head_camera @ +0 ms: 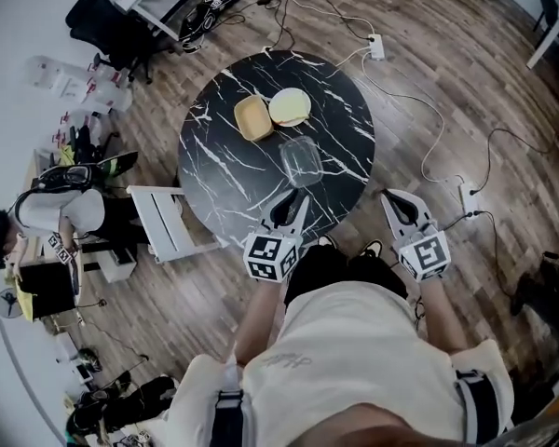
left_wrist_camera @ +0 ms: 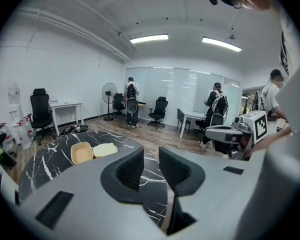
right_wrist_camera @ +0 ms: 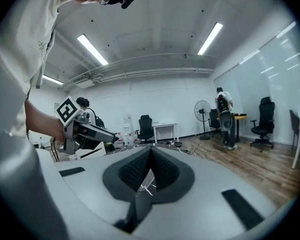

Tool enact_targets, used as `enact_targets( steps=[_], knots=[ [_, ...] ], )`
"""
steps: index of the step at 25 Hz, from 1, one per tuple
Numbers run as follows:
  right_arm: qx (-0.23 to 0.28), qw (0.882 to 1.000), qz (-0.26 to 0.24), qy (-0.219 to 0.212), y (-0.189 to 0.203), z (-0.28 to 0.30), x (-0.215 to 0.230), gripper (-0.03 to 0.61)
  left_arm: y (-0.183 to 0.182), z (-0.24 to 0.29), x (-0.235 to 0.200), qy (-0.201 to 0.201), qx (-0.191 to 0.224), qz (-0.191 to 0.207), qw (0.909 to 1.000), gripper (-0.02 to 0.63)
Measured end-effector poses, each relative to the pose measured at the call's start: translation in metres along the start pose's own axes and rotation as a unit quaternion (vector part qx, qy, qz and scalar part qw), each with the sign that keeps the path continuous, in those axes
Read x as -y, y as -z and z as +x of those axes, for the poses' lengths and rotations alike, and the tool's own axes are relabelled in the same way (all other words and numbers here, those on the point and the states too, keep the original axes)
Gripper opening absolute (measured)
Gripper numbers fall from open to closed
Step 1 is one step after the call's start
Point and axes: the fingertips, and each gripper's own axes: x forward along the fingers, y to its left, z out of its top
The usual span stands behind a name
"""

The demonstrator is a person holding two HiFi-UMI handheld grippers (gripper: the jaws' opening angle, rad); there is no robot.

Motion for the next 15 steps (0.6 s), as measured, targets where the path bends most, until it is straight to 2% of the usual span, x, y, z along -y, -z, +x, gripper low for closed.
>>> enact_targets(
  steps=[4, 7, 15],
  knots=[
    [-0.011, 1.0, -0.003, -0.024, 0.01, 0.02, -0.01, 0.008, 0.007, -0.001, -0.013, -0.01, -0.005, -0.008, 0.9999, 0.103],
    [-0.011, 0.999, -0.009, -0.032, 0.0, 0.032, -0.012, 0.008, 0.008, 0.005, -0.028, -0.011, -0.004, -0.01, 0.9999, 0.103],
    [-0.019, 0.999, -0.027, -0.002, -0.035, 0.049, 0.007, 0.008, -0.031, 0.029, -0.076, -0.013, 0.031, -0.015, 0.9993, 0.103]
  ],
)
